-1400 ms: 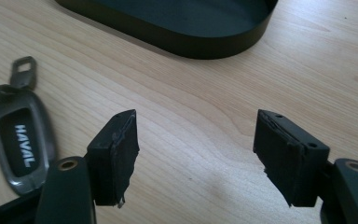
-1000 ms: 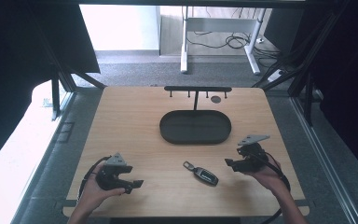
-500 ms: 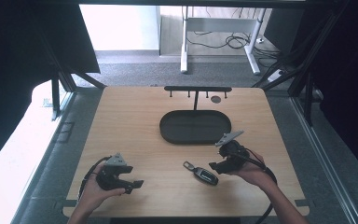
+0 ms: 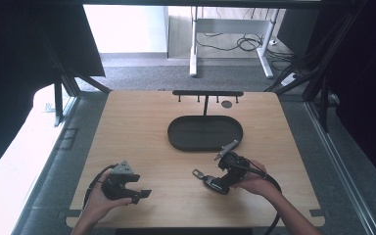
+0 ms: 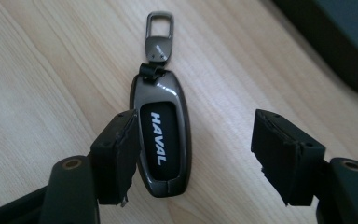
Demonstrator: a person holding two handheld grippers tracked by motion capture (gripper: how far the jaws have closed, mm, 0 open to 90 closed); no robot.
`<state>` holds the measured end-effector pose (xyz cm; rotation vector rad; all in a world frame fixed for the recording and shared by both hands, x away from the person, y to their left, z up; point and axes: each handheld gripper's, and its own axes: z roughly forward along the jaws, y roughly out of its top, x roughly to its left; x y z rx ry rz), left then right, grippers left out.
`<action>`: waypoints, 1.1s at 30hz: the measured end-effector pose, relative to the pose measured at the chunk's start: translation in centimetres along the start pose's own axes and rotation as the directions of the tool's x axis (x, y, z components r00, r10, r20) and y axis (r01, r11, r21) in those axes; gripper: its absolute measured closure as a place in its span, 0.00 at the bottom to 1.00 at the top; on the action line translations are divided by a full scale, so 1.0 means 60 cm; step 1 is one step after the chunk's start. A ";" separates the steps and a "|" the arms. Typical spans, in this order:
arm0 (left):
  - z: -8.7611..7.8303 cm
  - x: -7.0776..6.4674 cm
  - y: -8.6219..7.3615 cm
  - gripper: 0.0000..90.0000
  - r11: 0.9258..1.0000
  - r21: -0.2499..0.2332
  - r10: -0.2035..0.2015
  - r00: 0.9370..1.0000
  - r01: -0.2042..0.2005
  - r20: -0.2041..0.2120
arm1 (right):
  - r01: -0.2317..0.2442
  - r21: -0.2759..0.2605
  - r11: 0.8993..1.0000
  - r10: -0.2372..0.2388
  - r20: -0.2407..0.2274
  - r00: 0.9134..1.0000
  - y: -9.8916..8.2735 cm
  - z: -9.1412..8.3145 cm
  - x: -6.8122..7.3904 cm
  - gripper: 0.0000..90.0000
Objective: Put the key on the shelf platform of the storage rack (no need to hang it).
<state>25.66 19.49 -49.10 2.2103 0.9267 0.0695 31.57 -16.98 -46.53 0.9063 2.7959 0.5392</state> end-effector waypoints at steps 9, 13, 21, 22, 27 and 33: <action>0.000 0.003 -0.001 0.28 1.000 0.003 0.000 1.000 0.000 0.000 | 0.023 0.056 0.998 -0.022 -0.027 0.999 0.000 0.030 0.008 0.35; 0.001 0.003 -0.001 0.28 1.000 0.005 0.001 1.000 -0.001 -0.001 | 0.037 0.074 0.997 -0.035 -0.032 0.999 0.003 0.041 0.013 0.34; 0.001 0.004 -0.002 0.28 1.000 0.001 -0.004 1.000 0.004 -0.005 | 0.057 0.114 0.992 -0.055 -0.022 0.998 0.010 0.066 0.019 0.35; 0.001 0.004 -0.002 0.28 1.000 0.001 -0.003 1.000 0.003 -0.005 | 0.058 0.117 0.991 -0.056 -0.023 0.998 0.011 0.067 0.019 0.35; 0.001 0.005 -0.002 0.28 1.000 0.001 -0.003 1.000 0.003 -0.006 | 0.061 0.139 0.988 -0.058 -0.024 0.998 0.012 0.074 0.020 0.38; 0.002 0.004 -0.002 0.28 1.000 0.004 -0.005 1.000 0.005 -0.005 | 0.063 0.143 0.988 -0.057 -0.044 0.997 0.012 0.076 0.018 0.43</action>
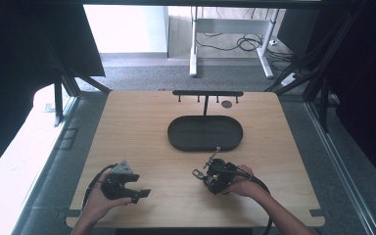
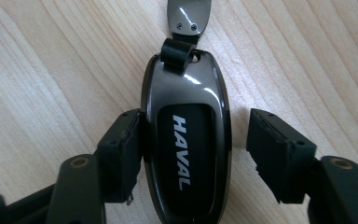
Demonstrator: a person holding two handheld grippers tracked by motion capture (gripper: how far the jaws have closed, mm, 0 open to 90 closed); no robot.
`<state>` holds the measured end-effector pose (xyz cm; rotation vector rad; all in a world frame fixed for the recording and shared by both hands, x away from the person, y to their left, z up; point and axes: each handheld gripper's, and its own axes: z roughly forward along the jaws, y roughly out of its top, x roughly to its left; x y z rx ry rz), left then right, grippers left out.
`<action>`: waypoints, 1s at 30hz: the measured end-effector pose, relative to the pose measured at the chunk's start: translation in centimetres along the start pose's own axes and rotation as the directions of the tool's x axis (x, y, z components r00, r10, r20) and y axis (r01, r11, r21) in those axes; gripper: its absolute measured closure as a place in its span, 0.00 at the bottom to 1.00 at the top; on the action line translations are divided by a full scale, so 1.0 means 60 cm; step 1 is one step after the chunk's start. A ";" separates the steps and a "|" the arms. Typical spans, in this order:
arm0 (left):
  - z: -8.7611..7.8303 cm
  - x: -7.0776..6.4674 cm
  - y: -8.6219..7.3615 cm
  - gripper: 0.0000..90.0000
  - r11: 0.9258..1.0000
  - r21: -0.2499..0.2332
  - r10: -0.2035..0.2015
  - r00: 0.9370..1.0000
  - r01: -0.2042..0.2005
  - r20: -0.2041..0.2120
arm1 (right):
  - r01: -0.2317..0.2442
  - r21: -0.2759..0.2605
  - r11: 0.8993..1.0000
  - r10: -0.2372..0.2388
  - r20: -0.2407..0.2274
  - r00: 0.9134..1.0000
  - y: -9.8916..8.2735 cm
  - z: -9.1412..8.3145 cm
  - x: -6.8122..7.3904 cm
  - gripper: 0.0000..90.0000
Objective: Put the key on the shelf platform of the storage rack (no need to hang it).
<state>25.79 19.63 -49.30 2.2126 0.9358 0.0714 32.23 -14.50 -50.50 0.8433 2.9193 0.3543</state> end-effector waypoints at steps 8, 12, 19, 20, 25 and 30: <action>0.000 -0.001 0.001 0.28 1.000 0.003 0.004 1.000 -0.004 0.001 | 0.001 -0.002 1.000 -0.001 -0.019 1.000 -0.001 -0.003 -0.004 0.54; 0.000 0.000 0.000 0.28 1.000 0.001 0.001 1.000 -0.001 0.000 | 0.002 0.000 1.000 -0.002 -0.028 1.000 -0.002 -0.006 -0.006 0.54; 0.001 0.000 0.001 0.28 1.000 0.004 0.007 1.000 -0.007 0.001 | -0.038 -0.050 0.998 0.034 -0.083 0.996 -0.005 -0.030 -0.025 0.54; 0.001 0.000 0.001 0.28 1.000 0.004 0.007 1.000 -0.007 0.002 | -0.045 -0.058 0.997 0.040 -0.085 0.996 -0.005 -0.036 -0.026 0.54; 0.002 -0.001 0.001 0.28 1.000 0.004 0.008 1.000 -0.008 0.002 | -0.048 -0.095 0.994 0.039 -0.087 0.995 -0.004 -0.060 -0.034 0.54; 0.002 0.000 0.001 0.28 1.000 0.004 0.006 1.000 -0.006 0.003 | -0.058 -0.128 0.990 0.046 -0.094 0.995 -0.003 -0.081 -0.039 0.54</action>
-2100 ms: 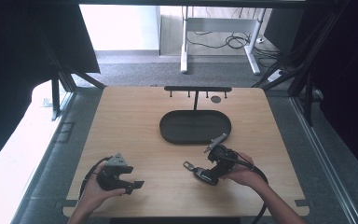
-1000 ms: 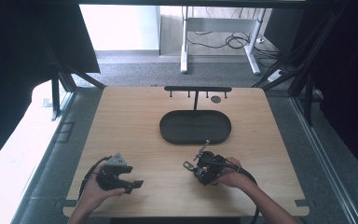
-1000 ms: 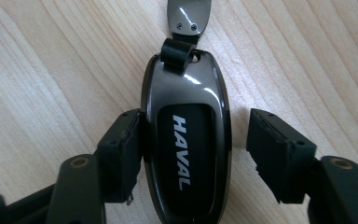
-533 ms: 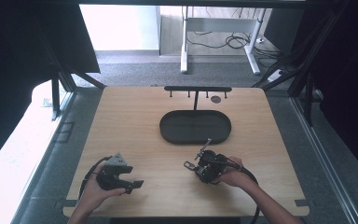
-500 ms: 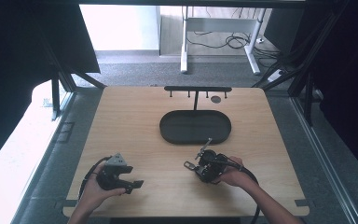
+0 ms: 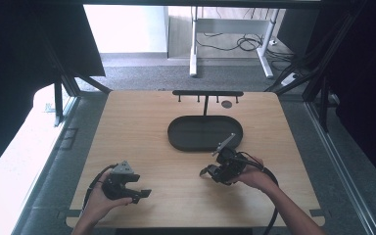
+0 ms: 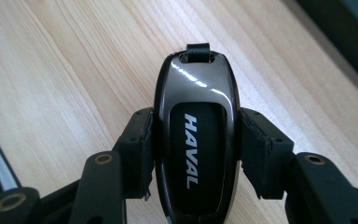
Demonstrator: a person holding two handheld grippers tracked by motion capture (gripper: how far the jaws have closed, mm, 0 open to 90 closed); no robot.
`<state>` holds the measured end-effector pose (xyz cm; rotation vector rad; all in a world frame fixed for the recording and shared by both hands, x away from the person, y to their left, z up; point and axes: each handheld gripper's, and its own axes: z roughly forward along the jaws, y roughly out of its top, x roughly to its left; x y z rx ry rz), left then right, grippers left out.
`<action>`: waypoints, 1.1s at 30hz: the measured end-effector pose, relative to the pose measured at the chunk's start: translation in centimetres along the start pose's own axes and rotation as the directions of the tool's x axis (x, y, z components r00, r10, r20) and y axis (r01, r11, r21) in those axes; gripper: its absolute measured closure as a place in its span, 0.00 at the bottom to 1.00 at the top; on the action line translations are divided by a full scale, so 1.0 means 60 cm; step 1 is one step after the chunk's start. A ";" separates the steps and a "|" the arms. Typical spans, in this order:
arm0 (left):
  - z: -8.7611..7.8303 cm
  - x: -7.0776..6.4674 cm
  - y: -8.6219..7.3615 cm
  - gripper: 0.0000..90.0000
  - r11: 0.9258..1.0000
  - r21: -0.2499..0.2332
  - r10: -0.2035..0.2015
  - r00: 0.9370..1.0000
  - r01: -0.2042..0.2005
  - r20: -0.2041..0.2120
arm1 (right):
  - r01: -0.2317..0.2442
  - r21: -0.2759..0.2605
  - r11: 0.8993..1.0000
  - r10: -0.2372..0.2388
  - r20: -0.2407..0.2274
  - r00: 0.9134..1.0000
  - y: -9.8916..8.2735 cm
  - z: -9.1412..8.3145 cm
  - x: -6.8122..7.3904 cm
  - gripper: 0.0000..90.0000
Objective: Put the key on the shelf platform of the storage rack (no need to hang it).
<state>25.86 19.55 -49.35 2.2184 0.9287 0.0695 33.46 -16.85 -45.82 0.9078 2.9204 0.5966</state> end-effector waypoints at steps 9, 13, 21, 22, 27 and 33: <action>0.002 -0.001 0.000 0.28 1.000 0.000 -0.002 1.000 0.002 0.001 | 0.034 -0.030 0.999 -0.034 0.018 0.999 0.019 -0.027 0.000 0.54; 0.001 0.000 0.000 0.28 1.000 0.001 -0.001 1.000 0.001 0.001 | 0.045 -0.049 0.998 -0.044 0.027 0.999 0.036 -0.040 -0.001 0.54; 0.002 0.001 -0.001 0.28 1.000 0.004 0.000 1.000 0.000 0.001 | 0.054 -0.058 0.997 -0.051 0.041 0.998 0.057 -0.051 -0.009 0.54; 0.002 0.001 -0.001 0.28 1.000 0.004 -0.001 1.000 0.001 0.001 | 0.058 -0.058 0.997 -0.056 0.041 0.998 0.060 -0.052 -0.009 0.54; 0.005 0.001 -0.001 0.28 1.000 0.009 0.001 1.000 -0.001 0.002 | 0.065 -0.059 0.996 -0.062 0.053 0.997 0.072 -0.055 -0.013 0.54; 0.005 0.003 -0.002 0.28 1.000 0.011 -0.003 1.000 0.003 0.003 | 0.062 -0.060 0.996 -0.058 0.059 0.997 0.083 -0.049 -0.022 0.54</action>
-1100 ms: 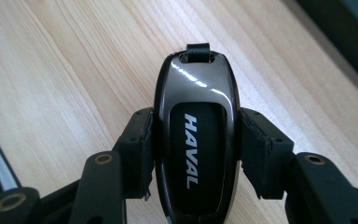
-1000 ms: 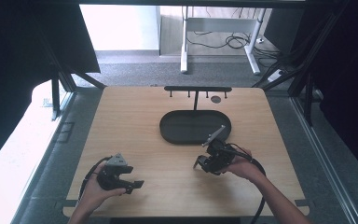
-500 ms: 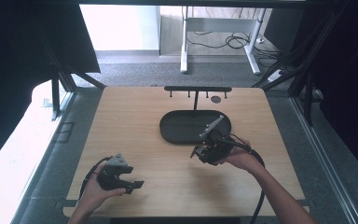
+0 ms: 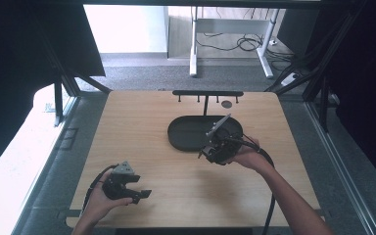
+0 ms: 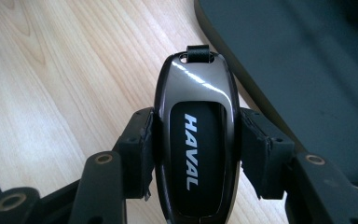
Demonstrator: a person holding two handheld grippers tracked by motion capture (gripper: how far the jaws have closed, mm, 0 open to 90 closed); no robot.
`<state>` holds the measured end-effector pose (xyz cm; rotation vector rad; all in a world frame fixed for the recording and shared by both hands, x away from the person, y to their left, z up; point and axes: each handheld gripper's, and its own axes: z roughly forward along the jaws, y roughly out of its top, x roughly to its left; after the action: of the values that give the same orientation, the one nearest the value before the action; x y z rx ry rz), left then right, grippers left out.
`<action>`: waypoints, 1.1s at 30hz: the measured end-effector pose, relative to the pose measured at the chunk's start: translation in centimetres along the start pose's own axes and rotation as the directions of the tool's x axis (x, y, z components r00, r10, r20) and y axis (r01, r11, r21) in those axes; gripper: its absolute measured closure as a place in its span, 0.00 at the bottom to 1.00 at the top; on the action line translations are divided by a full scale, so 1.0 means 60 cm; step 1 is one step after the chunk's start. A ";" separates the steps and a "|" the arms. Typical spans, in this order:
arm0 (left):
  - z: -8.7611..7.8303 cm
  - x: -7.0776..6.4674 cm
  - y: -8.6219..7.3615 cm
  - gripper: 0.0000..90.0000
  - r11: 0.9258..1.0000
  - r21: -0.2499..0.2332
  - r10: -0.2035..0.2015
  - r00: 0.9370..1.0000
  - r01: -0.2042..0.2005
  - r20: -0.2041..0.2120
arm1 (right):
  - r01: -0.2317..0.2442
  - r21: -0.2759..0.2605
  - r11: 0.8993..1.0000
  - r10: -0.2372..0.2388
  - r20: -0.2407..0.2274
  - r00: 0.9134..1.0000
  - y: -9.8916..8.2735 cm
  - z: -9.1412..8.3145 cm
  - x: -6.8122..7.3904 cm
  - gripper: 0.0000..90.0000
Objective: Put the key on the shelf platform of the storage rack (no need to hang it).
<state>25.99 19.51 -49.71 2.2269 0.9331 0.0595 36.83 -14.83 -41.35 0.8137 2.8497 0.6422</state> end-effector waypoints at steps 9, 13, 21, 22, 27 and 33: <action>0.004 0.003 -0.002 0.28 1.000 0.015 0.002 1.000 -0.002 0.003 | -0.004 0.003 1.000 0.004 0.000 1.000 0.017 0.010 -0.009 0.54; 0.005 0.004 -0.002 0.28 1.000 0.012 -0.001 1.000 0.001 0.001 | -0.006 0.008 1.000 0.006 0.009 1.000 0.022 0.016 -0.012 0.54; 0.010 0.003 -0.002 0.28 1.000 0.022 0.001 1.000 -0.001 0.005 | -0.012 0.017 1.000 0.012 0.011 1.000 0.026 0.024 -0.021 0.54; 0.010 0.003 -0.002 0.28 1.000 0.023 0.001 1.000 -0.001 0.004 | -0.013 0.016 1.000 0.013 0.011 1.000 0.026 0.024 -0.022 0.54; 0.012 0.003 -0.002 0.28 1.000 0.031 0.004 1.000 -0.004 0.004 | -0.019 0.018 1.000 0.019 0.014 1.000 0.026 0.027 -0.027 0.54; 0.016 0.002 -0.002 0.28 0.999 0.033 -0.001 1.000 0.000 0.007 | -0.026 0.023 0.999 0.026 0.018 0.999 0.024 0.032 -0.033 0.54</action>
<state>26.26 19.07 -50.54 2.2552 0.9370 0.0361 39.63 -14.03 -42.50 0.8572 2.8401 0.6034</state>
